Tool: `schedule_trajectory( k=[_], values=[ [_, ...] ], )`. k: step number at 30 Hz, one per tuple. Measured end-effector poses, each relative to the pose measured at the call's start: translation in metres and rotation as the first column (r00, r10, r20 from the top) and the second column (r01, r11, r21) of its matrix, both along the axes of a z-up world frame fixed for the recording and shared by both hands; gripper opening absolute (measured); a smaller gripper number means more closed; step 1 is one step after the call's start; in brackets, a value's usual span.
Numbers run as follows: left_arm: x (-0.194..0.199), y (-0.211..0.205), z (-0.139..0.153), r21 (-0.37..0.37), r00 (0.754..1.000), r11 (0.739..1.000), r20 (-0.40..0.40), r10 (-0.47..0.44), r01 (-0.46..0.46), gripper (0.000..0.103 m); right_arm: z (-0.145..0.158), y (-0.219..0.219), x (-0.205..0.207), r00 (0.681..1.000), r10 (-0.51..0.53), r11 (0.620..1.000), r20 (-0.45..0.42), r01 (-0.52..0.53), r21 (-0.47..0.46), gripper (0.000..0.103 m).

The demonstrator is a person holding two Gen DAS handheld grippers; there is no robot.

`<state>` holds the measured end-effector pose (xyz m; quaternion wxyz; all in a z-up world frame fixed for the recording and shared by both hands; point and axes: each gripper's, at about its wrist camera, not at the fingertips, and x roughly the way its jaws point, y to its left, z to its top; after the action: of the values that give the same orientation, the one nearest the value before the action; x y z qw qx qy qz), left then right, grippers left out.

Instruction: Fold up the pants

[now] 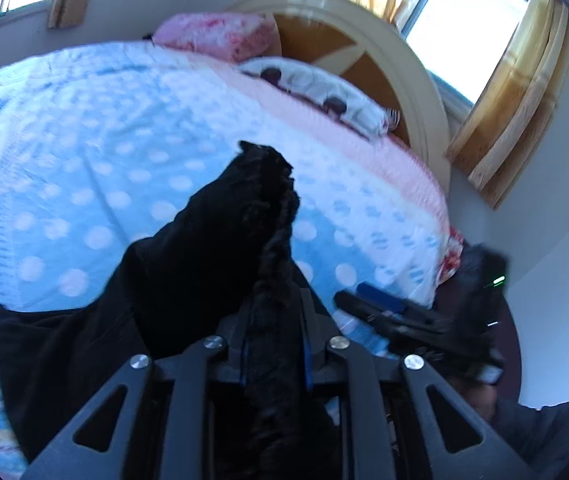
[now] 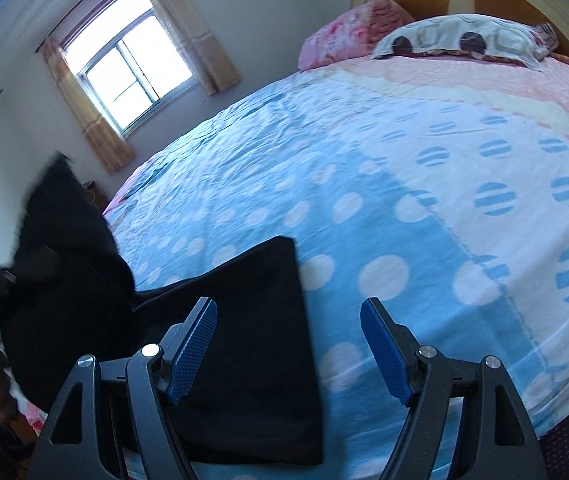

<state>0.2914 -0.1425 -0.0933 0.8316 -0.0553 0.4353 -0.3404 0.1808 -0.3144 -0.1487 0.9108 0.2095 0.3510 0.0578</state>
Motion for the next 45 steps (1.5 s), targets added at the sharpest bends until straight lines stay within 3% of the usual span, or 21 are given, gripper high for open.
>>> schedule_trajectory(
  k=[3, 6, 8, 10, 11, 16, 18, 21, 25, 26, 30, 32, 35, 40, 42, 45],
  values=[
    [0.001, -0.019, -0.018, -0.038, 0.997, 0.998, -0.053, -0.049, 0.047, 0.027, -0.002, -0.012, 0.0, 0.999, -0.043, 0.999, -0.003, 0.043, 0.02, 0.076],
    [-0.008, -0.023, -0.017, -0.051, 0.998, 0.997, -0.03, -0.051, 0.05, 0.033, 0.001, -0.019, -0.003, 0.998, -0.069, 0.997, 0.012, 0.069, 0.025, 0.076],
    [-0.014, -0.018, -0.012, -0.04, 0.999, 0.999, 0.006, -0.033, 0.033, 0.054, 0.005, -0.02, -0.007, 0.997, -0.073, 0.997, 0.034, 0.072, 0.03, 0.076],
    [-0.023, -0.002, -0.008, -0.013, 0.998, 1.0, 0.065, 0.011, -0.01, 0.068, 0.011, -0.019, -0.011, 0.996, -0.056, 0.998, 0.063, 0.055, 0.026, 0.076],
    [-0.029, 0.009, -0.006, 0.008, 0.995, 0.999, 0.091, 0.049, -0.05, 0.07, 0.015, -0.017, -0.012, 0.997, -0.037, 0.999, 0.072, 0.036, 0.019, 0.076],
    [-0.048, 0.055, -0.015, 0.061, 0.97, 0.978, 0.154, 0.186, -0.197, 0.075, 0.022, 0.019, -0.021, 0.983, 0.173, 0.982, 0.063, -0.167, -0.091, 0.075],
    [-0.058, 0.069, -0.024, 0.116, 0.956, 0.962, 0.189, 0.222, -0.247, 0.076, 0.018, 0.031, -0.023, 0.971, 0.237, 0.967, 0.034, -0.232, -0.109, 0.069],
    [-0.067, 0.091, -0.04, 0.179, 0.942, 0.935, 0.197, 0.27, -0.306, 0.076, 0.002, 0.052, -0.021, 0.939, 0.337, 0.927, -0.074, -0.344, -0.15, 0.047],
    [-0.071, 0.115, -0.053, 0.152, 0.929, 0.922, 0.16, 0.333, -0.356, 0.076, 0.004, 0.056, -0.026, 0.924, 0.369, 0.901, -0.097, -0.381, -0.207, 0.027],
    [-0.071, 0.116, -0.054, 0.149, 0.928, 0.921, 0.161, 0.336, -0.359, 0.076, 0.008, 0.055, -0.028, 0.922, 0.374, 0.894, -0.096, -0.386, -0.228, 0.011],
    [-0.074, 0.112, -0.054, 0.174, 0.925, 0.917, 0.199, 0.324, -0.359, 0.076, 0.028, 0.062, -0.04, 0.909, 0.406, 0.828, -0.1, -0.411, -0.38, 0.009],
    [-0.076, 0.111, -0.056, 0.184, 0.926, 0.917, 0.213, 0.313, -0.353, 0.076, 0.031, 0.062, -0.041, 0.908, 0.399, 0.812, -0.129, -0.415, -0.411, 0.009],
    [-0.076, 0.112, -0.064, 0.183, 0.926, 0.917, 0.206, 0.316, -0.354, 0.076, 0.004, 0.059, -0.033, 0.912, 0.348, 0.785, -0.217, -0.411, -0.465, 0.009],
    [-0.075, 0.121, -0.067, 0.216, 0.92, 0.903, 0.216, 0.326, -0.371, 0.076, 0.001, 0.051, -0.029, 0.913, 0.331, 0.824, -0.24, -0.403, -0.398, 0.01],
    [-0.072, 0.13, -0.057, 0.202, 0.907, 0.897, 0.243, 0.343, -0.393, 0.076, 0.007, 0.051, -0.03, 0.906, 0.342, 0.815, -0.248, -0.418, -0.402, 0.011],
    [-0.063, 0.138, -0.04, 0.195, 0.891, 0.888, 0.282, 0.356, -0.417, 0.076, 0.023, 0.054, -0.031, 0.912, 0.333, 0.789, -0.24, -0.409, -0.458, 0.02]
  ],
)
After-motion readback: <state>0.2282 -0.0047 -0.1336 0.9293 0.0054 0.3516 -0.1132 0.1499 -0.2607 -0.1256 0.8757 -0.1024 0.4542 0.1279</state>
